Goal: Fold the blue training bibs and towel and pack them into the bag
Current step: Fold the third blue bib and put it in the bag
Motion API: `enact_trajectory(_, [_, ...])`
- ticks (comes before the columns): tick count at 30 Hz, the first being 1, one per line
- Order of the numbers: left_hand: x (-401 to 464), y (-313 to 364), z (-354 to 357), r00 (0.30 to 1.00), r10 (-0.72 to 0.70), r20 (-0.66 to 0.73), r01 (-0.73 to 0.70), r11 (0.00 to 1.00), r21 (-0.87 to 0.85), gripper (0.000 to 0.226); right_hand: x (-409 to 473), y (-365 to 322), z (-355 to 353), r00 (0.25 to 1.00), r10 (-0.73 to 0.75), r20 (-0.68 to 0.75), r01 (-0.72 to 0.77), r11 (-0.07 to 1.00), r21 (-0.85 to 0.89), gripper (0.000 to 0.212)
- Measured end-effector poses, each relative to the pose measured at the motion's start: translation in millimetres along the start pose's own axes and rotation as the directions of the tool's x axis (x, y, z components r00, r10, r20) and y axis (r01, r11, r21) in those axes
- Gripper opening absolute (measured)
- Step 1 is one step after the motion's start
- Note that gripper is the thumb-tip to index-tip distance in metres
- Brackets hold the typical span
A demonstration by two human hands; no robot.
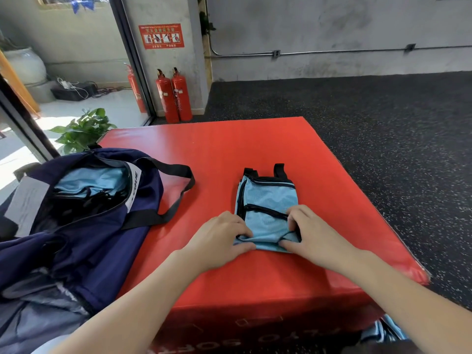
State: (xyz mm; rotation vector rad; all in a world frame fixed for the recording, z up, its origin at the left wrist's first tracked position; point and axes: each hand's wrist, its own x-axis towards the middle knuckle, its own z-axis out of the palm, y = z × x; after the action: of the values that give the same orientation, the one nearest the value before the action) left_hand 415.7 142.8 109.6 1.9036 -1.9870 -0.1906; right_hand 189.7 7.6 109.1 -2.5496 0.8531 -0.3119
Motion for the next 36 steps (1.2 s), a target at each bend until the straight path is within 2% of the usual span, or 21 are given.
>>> enact_trajectory(6, [-0.2,-8.1,0.7,1.0,-0.002,-0.001,0.002,0.999,0.051,0.021,-15.8,11.5,5.1,0.998,-0.041,-0.046,0.04,0.999,-0.03,0.022])
enact_trajectory(12, [-4.7,-3.9,-4.3,0.99,-0.014,-0.142,0.017,1.0,0.024,0.01,-29.9,17.0,-2.3,0.989,-0.126,-0.083,0.126,0.992,0.004,0.022])
enact_trajectory(17, [-13.7,-0.1,-0.1,0.988,0.065,-0.138,-0.065,0.998,0.003,0.008,-39.3,23.6,-3.2,0.978,-0.201,-0.048,0.196,0.977,-0.088,0.017])
enact_trajectory(21, [-19.3,-3.6,3.0,0.997,0.063,-0.038,-0.062,0.998,0.019,0.014,-41.9,22.2,-5.0,0.966,-0.26,-0.013,0.253,0.951,-0.174,0.012])
enact_trajectory(25, [-20.8,-2.9,0.3,1.0,-0.01,0.021,0.01,1.0,-0.011,0.028,-42.2,20.0,0.0,0.964,-0.265,0.021,0.262,0.937,-0.232,0.035])
enact_trajectory(27, [-20.1,-2.7,0.3,0.999,-0.027,0.046,0.027,1.0,-0.003,0.031,-41.2,20.9,5.5,0.956,-0.293,-0.005,0.281,0.922,-0.267,0.038])
enact_trajectory(32, [-20.4,0.0,0.2,0.998,-0.044,0.041,0.043,0.999,0.013,0.029,-37.5,22.6,15.4,0.924,-0.36,-0.132,0.309,0.903,-0.297,0.029])
enact_trajectory(36, [-20.5,4.3,5.0,0.999,-0.036,-0.025,0.037,0.998,0.056,0.036,-34.8,16.3,19.6,0.92,-0.36,-0.153,0.305,0.905,-0.297,0.029])
